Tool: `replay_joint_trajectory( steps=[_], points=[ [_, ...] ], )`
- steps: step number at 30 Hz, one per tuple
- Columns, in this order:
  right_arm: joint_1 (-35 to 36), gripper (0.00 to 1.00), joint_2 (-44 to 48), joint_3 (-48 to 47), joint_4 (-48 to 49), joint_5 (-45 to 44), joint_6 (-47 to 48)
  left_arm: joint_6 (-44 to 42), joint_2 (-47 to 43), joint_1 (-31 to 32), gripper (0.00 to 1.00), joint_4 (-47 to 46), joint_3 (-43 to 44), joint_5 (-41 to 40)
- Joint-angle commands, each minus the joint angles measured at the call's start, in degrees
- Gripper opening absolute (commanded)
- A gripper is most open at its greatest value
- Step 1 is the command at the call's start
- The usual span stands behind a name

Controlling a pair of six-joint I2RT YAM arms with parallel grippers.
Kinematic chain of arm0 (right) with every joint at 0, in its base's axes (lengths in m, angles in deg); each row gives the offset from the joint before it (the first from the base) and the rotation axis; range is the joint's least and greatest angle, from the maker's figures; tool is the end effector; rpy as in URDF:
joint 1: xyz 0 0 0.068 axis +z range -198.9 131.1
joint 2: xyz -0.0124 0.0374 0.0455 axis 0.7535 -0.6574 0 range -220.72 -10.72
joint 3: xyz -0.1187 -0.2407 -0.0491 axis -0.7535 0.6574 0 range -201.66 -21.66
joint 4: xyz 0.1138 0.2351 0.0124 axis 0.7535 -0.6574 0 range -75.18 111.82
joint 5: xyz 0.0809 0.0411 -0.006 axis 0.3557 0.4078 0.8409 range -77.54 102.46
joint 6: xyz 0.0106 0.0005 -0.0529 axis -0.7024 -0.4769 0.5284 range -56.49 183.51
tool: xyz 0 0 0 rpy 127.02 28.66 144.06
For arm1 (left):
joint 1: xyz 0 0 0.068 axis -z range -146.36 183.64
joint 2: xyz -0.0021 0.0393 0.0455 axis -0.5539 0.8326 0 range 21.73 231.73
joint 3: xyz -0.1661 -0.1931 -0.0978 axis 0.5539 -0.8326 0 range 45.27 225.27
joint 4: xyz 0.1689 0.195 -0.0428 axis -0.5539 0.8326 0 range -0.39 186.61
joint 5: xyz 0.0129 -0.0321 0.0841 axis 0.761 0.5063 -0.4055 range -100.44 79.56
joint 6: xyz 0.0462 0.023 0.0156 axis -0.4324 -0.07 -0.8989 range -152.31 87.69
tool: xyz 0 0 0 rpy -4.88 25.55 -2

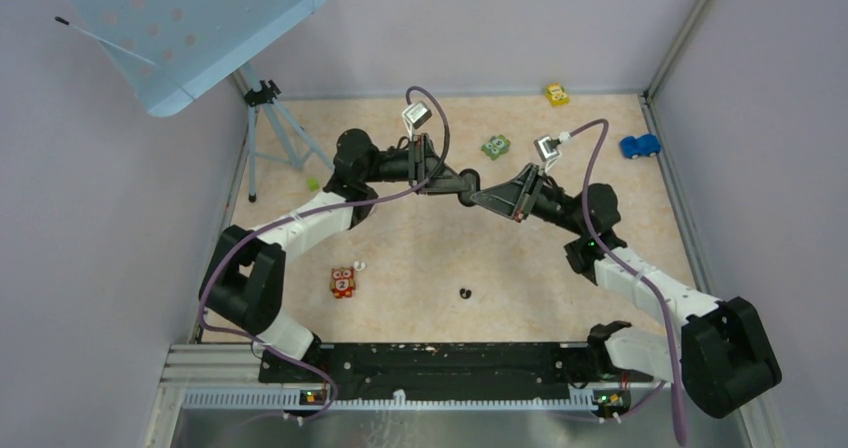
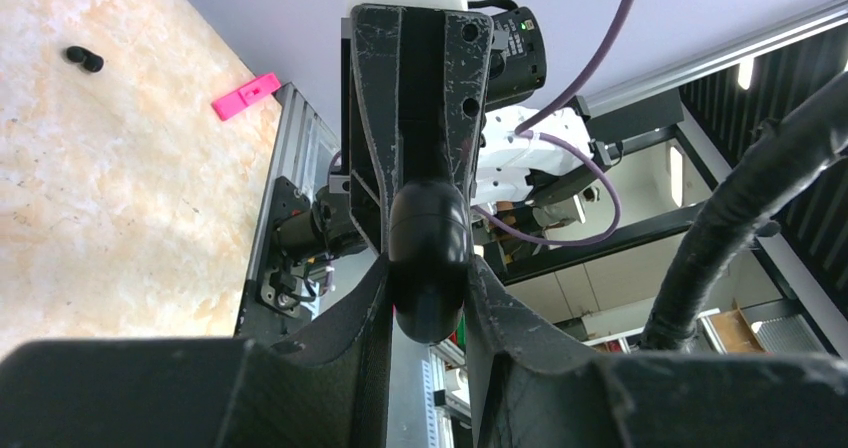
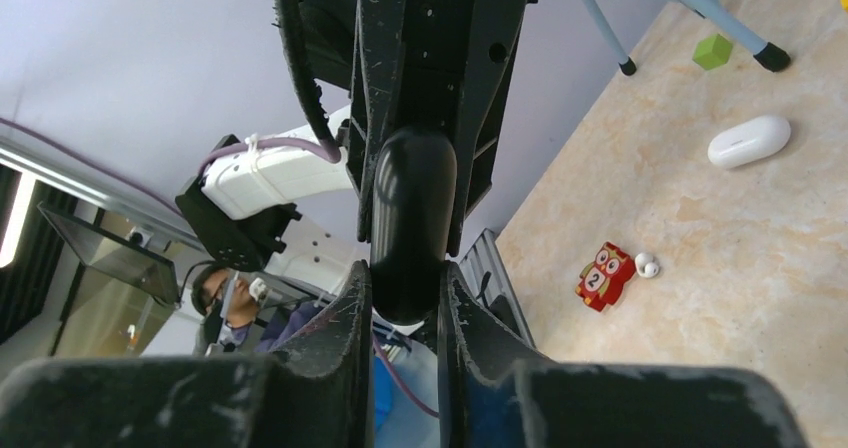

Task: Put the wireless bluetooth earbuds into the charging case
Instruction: Pass from the left arm to the right

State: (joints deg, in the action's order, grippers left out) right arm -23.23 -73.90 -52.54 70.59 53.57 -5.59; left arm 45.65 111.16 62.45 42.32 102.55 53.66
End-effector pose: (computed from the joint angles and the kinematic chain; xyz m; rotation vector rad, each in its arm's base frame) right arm 0.2033 0.1237 0.2975 -0.1395 1.6157 1.7956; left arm 0.2853 -0.1935 0.3214 0.4877 1.8571 -2.1136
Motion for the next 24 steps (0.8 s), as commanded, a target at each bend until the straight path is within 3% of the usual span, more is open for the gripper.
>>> replay_joint_trajectory(
  steps=[1,3,5,9,10,14,21,24],
  points=[
    [0.52,0.01,-1.94,-2.23,8.22,0.36,-3.52,-0.87,0.37,-0.01,0.0,-1.92,0.05,0.43],
    [0.52,0.0,-2.36,-1.9,7.64,0.26,-4.33,-0.76,0.39,-0.07,0.01,-2.87,-0.04,0.61],
    [0.52,0.0,-2.35,-1.04,7.35,-0.53,-4.8,-0.06,0.26,-0.09,0.09,-4.84,-0.25,0.85],
    [0.5,0.0,-1.6,0.89,8.59,-1.89,-5.32,-0.49,-1.43,-0.56,0.57,-6.42,-1.43,-0.78],
    [0.56,0.0,-1.27,1.04,7.99,-2.19,-5.12,-1.54,-2.0,-0.76,0.64,-5.71,-1.85,-1.32],
    [0.46,0.0,0.23,-0.6,0.43,-1.8,-1.35,-6.37,-4.23,-0.88,0.68,1.76,-2.31,-4.56],
    [0.34,0.0,2.26,-1.95,-7.73,-2.48,2.06,-13.13,-13.05,-0.89,0.68,6.58,-7.49,-14.81],
    [0.3,0.0,2.61,-1.61,-8.21,-2.67,2.01,-21.9,-18.39,-0.83,0.77,19.72,-7.43,-21.89]
  ],
)
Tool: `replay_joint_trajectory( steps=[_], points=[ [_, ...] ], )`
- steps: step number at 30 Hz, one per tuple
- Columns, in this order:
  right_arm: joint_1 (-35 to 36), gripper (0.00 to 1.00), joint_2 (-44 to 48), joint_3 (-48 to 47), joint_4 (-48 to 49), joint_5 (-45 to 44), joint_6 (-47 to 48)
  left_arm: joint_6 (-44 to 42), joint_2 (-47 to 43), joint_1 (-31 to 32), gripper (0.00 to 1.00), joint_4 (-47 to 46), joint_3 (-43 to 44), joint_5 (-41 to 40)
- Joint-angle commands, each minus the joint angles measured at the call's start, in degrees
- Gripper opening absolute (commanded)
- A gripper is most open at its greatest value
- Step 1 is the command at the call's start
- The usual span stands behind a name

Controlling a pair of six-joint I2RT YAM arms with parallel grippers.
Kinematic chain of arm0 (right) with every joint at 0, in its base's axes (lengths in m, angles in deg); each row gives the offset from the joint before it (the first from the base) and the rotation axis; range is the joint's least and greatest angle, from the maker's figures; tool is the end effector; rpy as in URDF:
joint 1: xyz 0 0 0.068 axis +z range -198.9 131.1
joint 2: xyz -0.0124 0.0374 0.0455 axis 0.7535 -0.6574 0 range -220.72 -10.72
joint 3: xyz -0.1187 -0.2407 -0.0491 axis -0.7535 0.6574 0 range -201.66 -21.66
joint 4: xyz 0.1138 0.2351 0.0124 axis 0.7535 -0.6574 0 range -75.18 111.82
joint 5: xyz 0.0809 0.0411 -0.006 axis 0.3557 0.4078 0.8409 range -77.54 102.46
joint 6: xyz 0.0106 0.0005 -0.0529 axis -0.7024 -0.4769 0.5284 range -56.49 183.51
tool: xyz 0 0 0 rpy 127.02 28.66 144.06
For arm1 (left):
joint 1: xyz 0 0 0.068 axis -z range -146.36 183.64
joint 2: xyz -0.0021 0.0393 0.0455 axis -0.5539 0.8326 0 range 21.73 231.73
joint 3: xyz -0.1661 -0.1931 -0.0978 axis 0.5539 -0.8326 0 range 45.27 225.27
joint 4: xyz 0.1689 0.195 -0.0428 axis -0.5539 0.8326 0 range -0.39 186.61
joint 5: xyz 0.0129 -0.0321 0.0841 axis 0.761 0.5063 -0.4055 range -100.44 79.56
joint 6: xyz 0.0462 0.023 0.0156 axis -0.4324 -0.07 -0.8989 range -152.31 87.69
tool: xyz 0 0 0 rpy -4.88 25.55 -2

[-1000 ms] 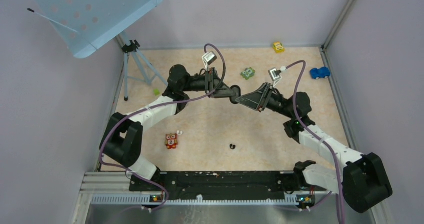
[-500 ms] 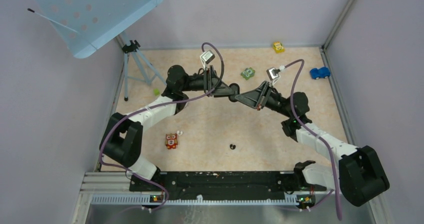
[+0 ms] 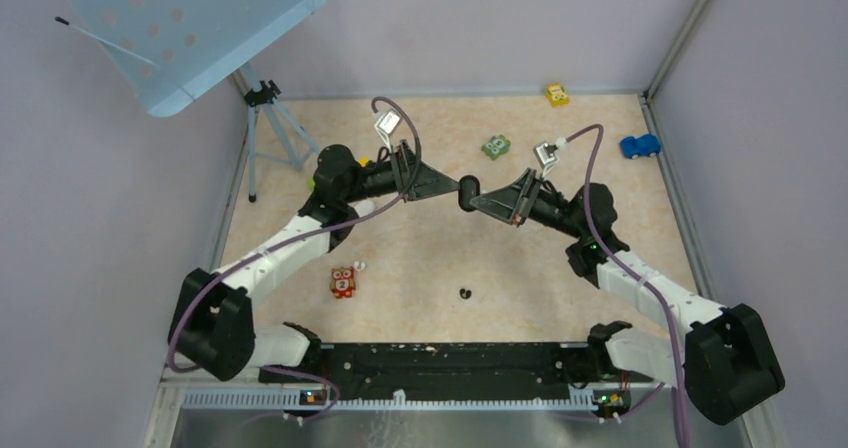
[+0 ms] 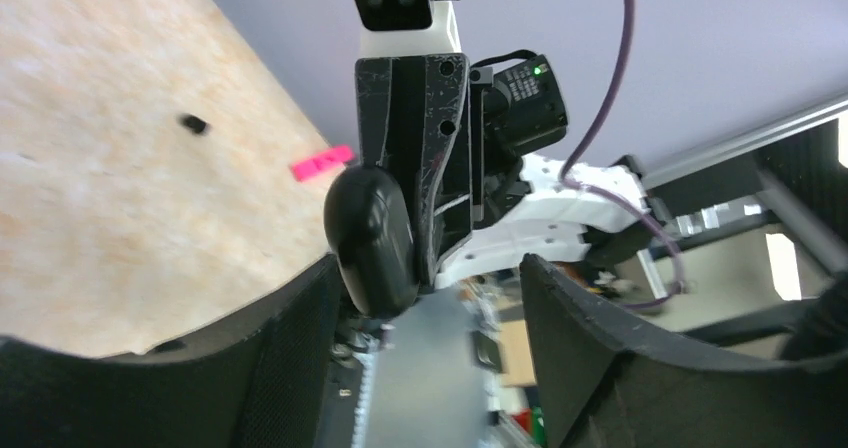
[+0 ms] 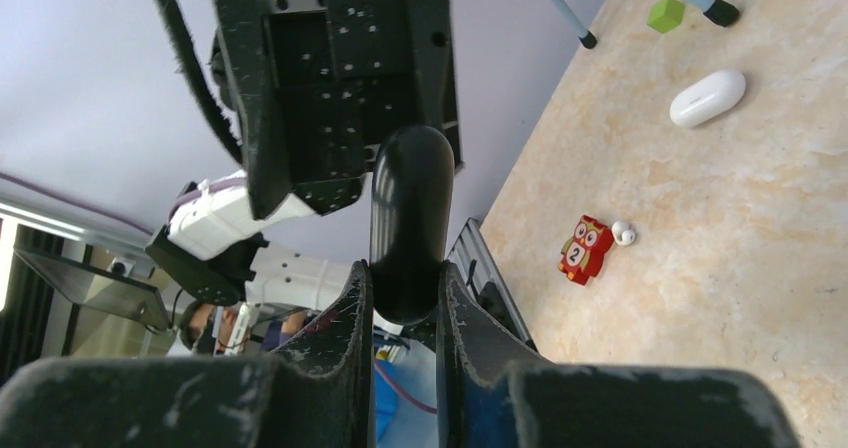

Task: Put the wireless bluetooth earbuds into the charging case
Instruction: Pass from the left arm to the right, then open the charging case at the center of the board.

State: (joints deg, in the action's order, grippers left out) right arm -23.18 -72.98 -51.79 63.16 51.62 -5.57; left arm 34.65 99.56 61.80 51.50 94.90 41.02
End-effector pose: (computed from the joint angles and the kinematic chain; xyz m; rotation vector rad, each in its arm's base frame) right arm 0.2036 0.1231 0.2839 -0.0304 1.7341 1.7696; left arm 0.2544 -0.1677 0.3254 0.3280 1.7805 -1.8899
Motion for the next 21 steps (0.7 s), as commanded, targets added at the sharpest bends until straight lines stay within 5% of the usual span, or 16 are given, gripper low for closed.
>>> replay_joint_trajectory(
  steps=[1,4,7,15,21],
  points=[
    [0.27,0.0,1.71,-2.47,-1.1,-0.75,2.14,-13.94,-6.95,-0.41,0.86,17.81,2.03,-9.79],
    [0.21,0.0,1.8,-3.59,-3.52,-0.71,2.87,-19.52,-2.93,-0.95,0.98,27.51,7.85,-2.85],
    [0.23,0.0,1.44,-4.79,-5.13,0.02,3.75,-11.94,0.59,-0.86,0.99,17.99,6.08,5.62],
    [0.24,0.0,1.61,-4.95,-4.65,0.57,3.15,-7.73,-1.38,-0.9,0.99,2.91,-1.4,-1.65],
    [0.22,0.0,0.95,-4.42,-3.09,1.3,2.47,-5.78,1.47,-0.78,0.99,0.66,0.28,3.24]
  ],
)
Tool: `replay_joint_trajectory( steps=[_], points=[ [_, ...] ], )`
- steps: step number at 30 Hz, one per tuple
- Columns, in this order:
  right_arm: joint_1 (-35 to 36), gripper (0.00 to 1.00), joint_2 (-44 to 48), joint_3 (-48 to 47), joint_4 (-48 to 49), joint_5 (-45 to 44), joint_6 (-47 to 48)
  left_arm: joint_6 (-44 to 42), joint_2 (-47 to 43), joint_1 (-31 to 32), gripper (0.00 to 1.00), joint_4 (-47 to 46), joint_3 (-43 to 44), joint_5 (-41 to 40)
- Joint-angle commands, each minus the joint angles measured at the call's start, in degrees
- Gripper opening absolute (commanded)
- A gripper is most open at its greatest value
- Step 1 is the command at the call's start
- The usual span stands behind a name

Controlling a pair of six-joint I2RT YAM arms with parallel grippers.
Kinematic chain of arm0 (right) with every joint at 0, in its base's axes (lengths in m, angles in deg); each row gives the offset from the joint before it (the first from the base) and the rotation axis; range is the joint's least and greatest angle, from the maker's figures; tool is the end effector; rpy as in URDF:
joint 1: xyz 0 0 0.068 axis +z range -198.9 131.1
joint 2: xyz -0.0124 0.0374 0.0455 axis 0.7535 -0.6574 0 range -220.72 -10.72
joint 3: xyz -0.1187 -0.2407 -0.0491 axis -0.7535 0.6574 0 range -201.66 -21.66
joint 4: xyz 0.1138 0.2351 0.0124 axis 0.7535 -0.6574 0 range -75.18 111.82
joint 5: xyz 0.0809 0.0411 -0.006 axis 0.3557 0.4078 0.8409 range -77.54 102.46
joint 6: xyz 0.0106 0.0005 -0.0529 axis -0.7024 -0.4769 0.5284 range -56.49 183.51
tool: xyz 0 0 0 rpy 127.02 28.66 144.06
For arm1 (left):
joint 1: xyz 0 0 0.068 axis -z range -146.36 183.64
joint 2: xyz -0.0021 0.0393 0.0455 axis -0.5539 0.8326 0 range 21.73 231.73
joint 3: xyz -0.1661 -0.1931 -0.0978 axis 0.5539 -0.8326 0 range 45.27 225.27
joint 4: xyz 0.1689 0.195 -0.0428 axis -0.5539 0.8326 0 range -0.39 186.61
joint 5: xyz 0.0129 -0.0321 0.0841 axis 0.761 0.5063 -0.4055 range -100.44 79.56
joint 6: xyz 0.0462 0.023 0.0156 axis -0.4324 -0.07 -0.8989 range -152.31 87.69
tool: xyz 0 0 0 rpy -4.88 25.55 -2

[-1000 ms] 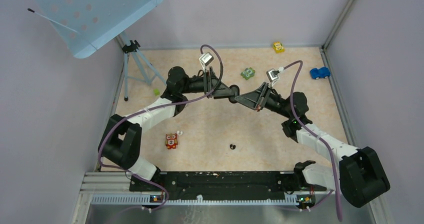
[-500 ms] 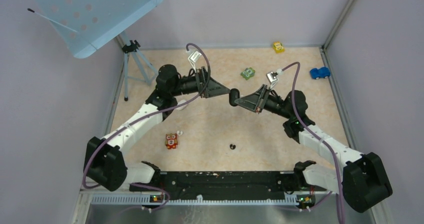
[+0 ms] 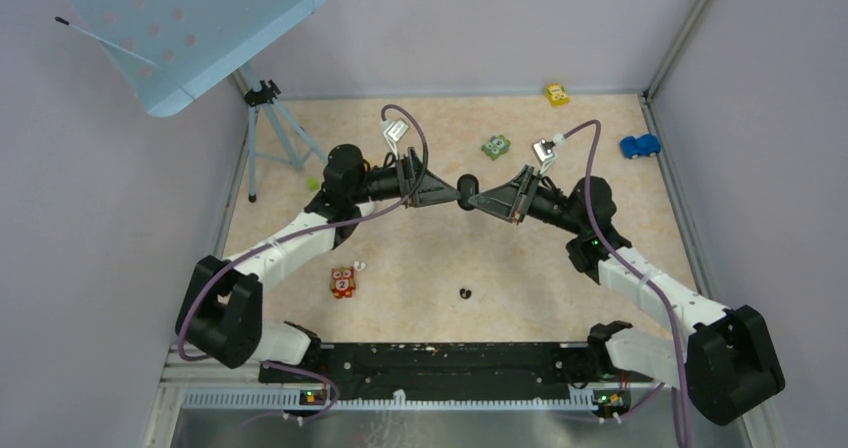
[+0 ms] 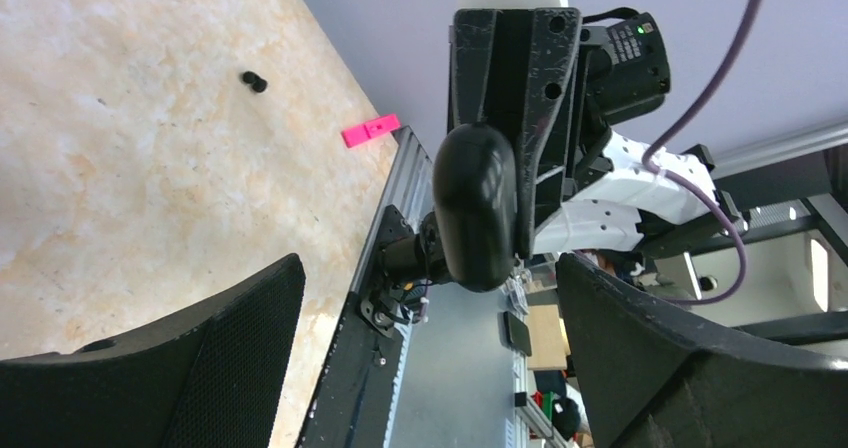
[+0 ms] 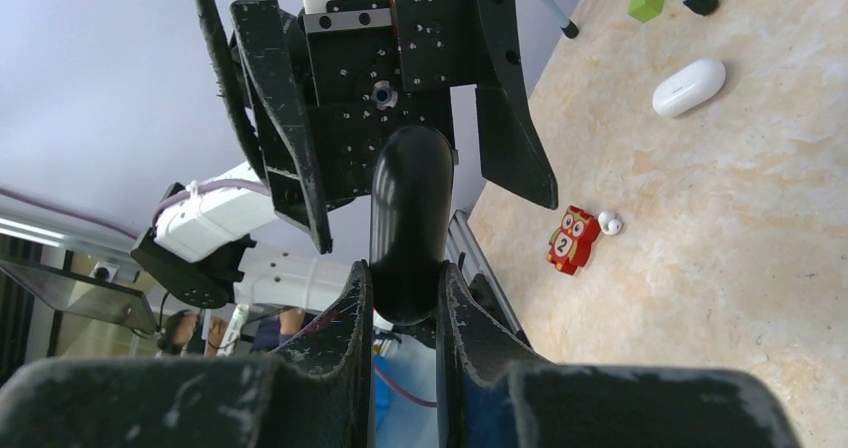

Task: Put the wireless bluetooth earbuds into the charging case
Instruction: Open the charging case at the center of the board.

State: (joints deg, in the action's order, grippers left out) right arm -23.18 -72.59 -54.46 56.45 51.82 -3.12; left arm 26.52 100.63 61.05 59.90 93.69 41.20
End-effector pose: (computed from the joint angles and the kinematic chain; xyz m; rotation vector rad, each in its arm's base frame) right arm 0.2064 0.1245 0.2895 -0.0329 1.7876 1.7345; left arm 0.2596 -0.1661 0.2988 0.3296 1.9054 -1.7932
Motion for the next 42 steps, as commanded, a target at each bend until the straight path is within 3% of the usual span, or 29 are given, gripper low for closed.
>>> replay_joint_trajectory(
  steps=[1,7,12,33,42],
  points=[
    [0.26,0.0,0.38,-1.75,3.73,1.2,-0.07,4.56,1.07,-0.07,0.98,-11.05,0.74,3.53],
    [0.21,0.0,0.18,-1.75,4.63,1.6,-0.43,15.53,4.38,0.12,0.78,-26.32,-2.6,3.65],
    [0.22,0.0,0.12,-1.75,3.91,2.01,-0.34,18.66,5.9,0.78,0.61,-29.75,-2.74,3.82],
    [0.26,0.0,0.16,-1.31,4.2,2.64,-0.69,20.58,7.27,1.88,0.46,-32.73,-2.46,4.17],
    [0.22,0.0,0.22,-1.09,4.09,2.75,-0.68,21.43,7.99,2.26,0.32,-33.9,-2.1,4.09]
  ],
)
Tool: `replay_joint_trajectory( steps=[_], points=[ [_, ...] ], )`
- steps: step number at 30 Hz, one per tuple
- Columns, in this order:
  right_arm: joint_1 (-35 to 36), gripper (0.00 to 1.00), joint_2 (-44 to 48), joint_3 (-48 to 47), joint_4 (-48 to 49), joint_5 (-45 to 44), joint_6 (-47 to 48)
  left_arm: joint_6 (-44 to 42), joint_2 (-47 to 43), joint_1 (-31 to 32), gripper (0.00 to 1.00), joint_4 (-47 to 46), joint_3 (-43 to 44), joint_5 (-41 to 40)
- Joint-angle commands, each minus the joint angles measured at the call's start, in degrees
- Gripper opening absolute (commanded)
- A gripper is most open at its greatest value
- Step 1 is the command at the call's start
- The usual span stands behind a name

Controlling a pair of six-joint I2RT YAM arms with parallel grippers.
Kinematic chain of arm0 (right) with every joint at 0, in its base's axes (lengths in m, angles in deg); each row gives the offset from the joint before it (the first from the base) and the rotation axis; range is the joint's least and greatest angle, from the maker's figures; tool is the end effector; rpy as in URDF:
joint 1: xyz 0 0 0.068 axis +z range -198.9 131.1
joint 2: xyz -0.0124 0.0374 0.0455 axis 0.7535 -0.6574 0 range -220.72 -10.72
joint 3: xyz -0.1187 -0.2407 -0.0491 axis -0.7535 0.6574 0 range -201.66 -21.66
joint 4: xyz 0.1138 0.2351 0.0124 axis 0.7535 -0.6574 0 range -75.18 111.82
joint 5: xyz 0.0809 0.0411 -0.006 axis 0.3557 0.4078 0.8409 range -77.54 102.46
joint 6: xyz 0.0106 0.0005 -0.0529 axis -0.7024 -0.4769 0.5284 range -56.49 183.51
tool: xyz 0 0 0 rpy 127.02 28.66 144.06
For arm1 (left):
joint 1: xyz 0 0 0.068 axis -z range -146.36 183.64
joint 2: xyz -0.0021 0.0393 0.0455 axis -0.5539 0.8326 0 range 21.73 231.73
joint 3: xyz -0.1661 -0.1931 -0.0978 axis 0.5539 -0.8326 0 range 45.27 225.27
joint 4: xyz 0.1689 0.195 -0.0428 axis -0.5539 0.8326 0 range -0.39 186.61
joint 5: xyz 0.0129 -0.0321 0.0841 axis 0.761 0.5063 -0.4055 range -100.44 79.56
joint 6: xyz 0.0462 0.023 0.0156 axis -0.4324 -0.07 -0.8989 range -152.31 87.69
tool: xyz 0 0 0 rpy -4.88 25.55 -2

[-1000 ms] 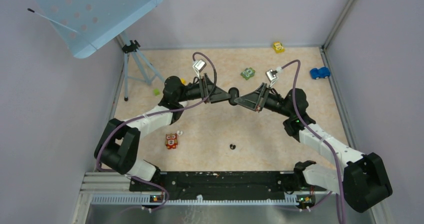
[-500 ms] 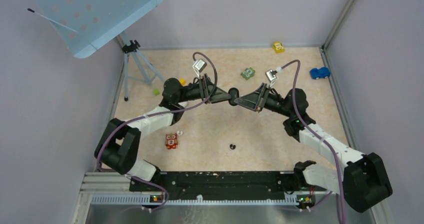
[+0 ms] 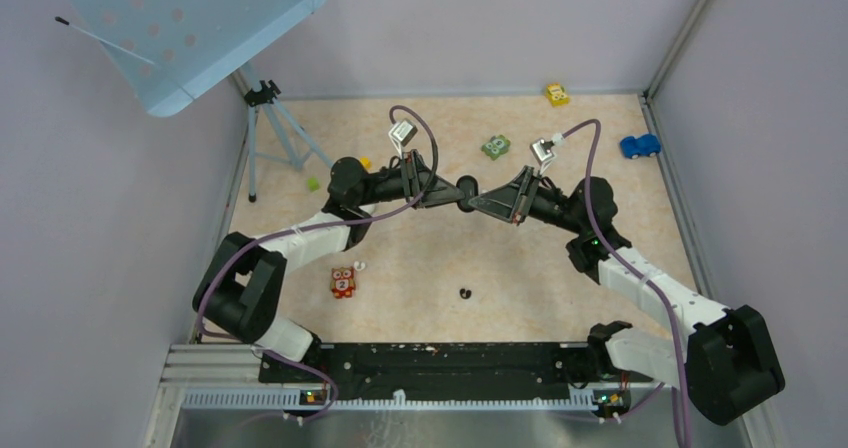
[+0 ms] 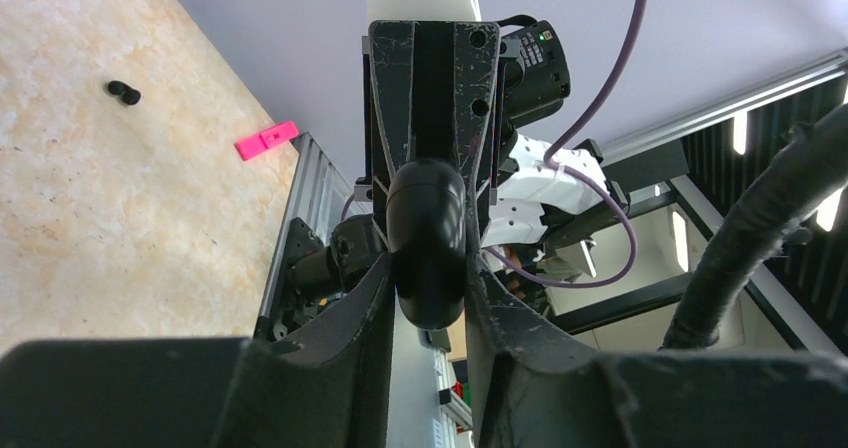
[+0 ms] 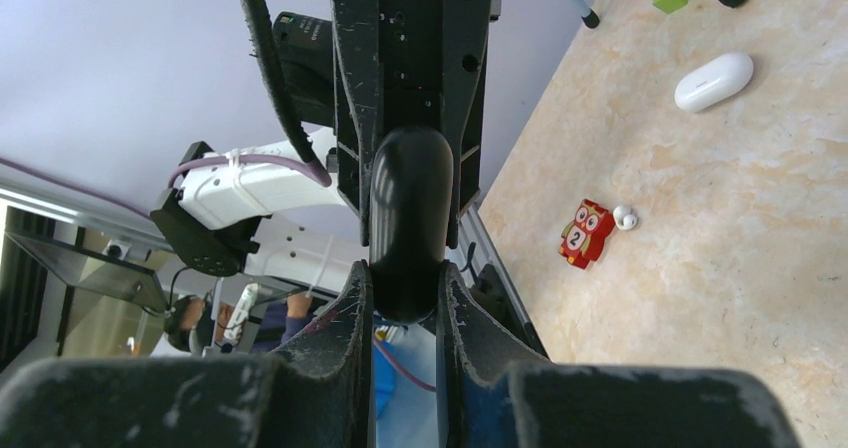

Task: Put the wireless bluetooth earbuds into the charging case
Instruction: Open the charging case at the center of the board.

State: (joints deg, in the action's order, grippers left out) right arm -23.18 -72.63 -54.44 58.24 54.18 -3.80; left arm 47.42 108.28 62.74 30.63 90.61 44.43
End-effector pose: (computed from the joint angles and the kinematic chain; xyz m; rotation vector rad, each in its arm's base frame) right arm 0.2048 0.1250 0.2923 -0.0809 1.7734 1.7701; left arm 0.2637 -0.1801 0.2897 0.3161 1.7702 -2.0758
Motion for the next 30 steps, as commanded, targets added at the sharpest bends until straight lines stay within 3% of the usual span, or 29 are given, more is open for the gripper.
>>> replay_joint_trajectory(
  steps=[1,10,16,20,30],
  points=[
    [0.21,0.0,0.22,-1.03,2.19,0.36,0.12,0.91,0.43,0.58,0.3,-5.24,0.97,0.85],
    [0.1,0.0,0.03,-0.21,-0.16,0.26,1.8,2.83,0.48,0.55,0.0,-7.22,0.55,0.42],
    [-1.89,0.01,-2.37,2.67,8.1,3.27,-2.93,4.87,0.36,0.44,0.0,-9.78,-0.05,0.18],
    [-3.56,0.19,-4.57,4.58,11.37,5.33,-5.38,5.67,0.24,0.42,0.0,-10.83,-0.47,-0.36],
    [-4.79,0.38,-2.83,2.99,-5.4,3.15,4.01,5.96,0.45,0.4,0.0,-11.68,-1.09,0.28]
  ],
)
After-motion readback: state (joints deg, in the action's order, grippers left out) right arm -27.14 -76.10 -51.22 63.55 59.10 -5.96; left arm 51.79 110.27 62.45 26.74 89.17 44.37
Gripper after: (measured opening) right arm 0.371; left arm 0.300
